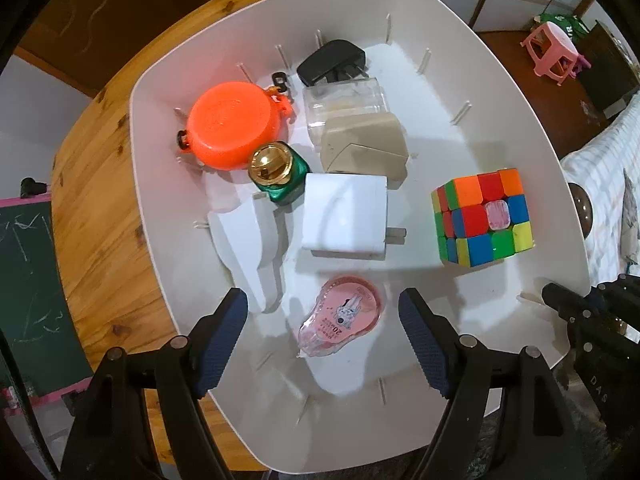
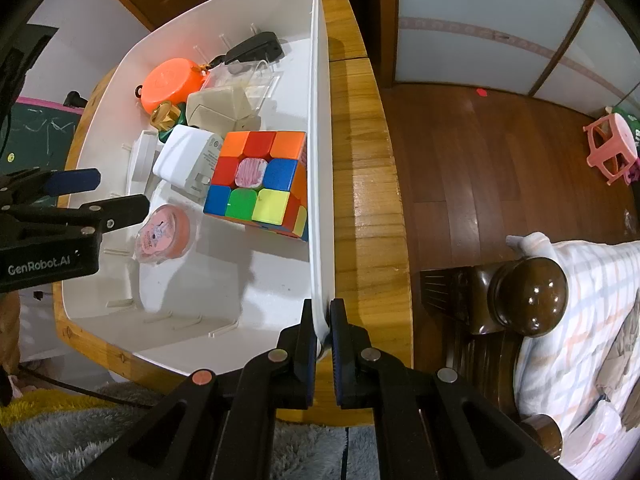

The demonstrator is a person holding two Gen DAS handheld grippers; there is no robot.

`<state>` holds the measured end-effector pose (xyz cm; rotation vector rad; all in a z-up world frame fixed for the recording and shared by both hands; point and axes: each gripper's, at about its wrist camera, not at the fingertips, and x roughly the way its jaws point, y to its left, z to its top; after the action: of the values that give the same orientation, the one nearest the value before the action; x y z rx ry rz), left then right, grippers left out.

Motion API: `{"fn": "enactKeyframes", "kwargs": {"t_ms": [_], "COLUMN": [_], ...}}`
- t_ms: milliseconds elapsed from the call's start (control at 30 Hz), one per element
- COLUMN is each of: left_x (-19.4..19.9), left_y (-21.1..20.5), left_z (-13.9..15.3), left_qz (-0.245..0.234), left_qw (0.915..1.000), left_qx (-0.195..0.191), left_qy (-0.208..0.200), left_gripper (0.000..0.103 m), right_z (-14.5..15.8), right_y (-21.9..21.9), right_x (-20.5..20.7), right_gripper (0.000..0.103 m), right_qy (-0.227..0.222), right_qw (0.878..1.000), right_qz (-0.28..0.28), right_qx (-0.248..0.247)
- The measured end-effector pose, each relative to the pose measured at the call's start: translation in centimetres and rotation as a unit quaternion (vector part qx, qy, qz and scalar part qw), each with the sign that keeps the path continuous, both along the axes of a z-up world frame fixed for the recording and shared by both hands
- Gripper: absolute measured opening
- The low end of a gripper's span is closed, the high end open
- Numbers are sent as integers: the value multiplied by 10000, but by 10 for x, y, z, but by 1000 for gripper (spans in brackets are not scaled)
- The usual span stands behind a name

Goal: Organize rigid objects

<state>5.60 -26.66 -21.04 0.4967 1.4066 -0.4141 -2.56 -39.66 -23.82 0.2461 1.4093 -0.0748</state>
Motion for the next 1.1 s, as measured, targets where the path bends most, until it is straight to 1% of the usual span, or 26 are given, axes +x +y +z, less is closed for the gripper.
{"fn": "enactKeyframes", "kwargs": {"t_ms": [233, 467, 767, 1033, 1100], "left_x": [-9, -9, -18, -32, -36], "left_y": [6, 22, 49, 67, 71], "left_z": [13, 39, 82, 104, 111], "left_qz": [108, 456, 1027, 1356, 1388], "left_qw": [9995, 9974, 9893, 9827, 9812], "left_qx": [-2, -189, -454, -524, -545], "left_qy": [-287, -520, -933, -1152, -1227], "left_gripper": [81, 81, 81, 81, 81], "right_z": [0, 1, 6, 11, 19], "right_y": [1, 1, 2, 2, 3], "right_x": [0, 2, 5, 6, 5], "right_gripper": [6, 6, 6, 6, 6], "right_qy": [23, 63, 4, -51, -152], "right_qw": [10000, 10000, 9999, 9998, 9995], "right_qz": [22, 50, 119, 203, 260], "right_qx": [4, -2, -28, -43, -126]}}
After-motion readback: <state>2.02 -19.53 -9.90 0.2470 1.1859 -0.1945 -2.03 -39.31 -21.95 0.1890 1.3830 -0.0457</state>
